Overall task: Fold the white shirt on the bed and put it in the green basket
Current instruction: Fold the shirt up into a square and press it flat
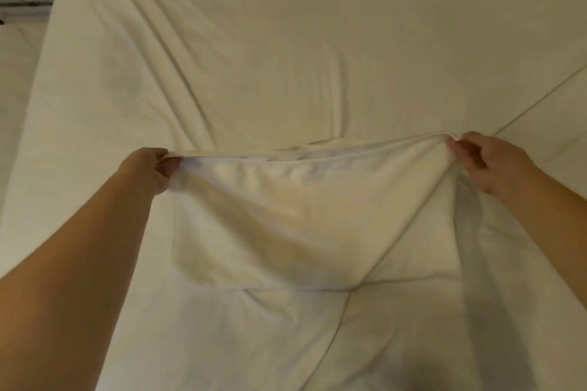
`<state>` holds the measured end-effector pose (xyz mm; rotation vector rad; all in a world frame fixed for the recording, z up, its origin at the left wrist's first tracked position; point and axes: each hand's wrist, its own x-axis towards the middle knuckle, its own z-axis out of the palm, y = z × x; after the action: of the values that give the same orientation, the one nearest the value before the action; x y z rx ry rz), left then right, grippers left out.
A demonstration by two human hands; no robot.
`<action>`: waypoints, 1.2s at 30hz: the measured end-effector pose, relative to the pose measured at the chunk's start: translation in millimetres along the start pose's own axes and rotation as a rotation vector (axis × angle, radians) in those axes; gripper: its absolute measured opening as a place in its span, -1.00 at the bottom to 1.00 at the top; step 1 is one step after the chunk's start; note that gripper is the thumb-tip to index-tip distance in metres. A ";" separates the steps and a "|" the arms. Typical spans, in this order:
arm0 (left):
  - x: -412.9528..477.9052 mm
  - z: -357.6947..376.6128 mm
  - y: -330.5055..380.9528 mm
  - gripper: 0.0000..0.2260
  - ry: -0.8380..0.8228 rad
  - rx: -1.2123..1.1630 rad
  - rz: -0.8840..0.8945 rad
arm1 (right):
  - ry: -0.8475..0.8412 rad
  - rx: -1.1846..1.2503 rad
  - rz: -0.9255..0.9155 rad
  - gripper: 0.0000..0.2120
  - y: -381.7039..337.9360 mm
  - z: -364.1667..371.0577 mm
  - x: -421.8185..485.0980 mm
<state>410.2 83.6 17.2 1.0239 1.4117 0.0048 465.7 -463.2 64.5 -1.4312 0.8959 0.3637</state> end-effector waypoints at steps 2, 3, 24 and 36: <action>8.5 -1.5 -10.0 -0.94 -0.057 0.014 0.079 | 0.067 0.102 0.051 -0.90 9.4 -2.6 15.2; 6.7 -4.6 -15.0 -0.89 -0.022 0.038 0.120 | 0.070 0.065 0.056 -0.90 13.3 1.9 16.5; -26.8 6.2 -114.8 -0.48 -0.205 1.430 0.882 | -0.071 -1.010 -0.166 -0.47 138.0 -53.2 -22.2; -97.4 150.8 -175.3 -0.48 -0.465 1.587 1.171 | -0.032 -0.904 -0.082 -0.41 160.7 -100.5 -17.9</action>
<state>411.0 -162.2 -33.1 2.7684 -0.0470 -0.5225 309.9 -528.1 -23.5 -2.2665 0.6556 0.7880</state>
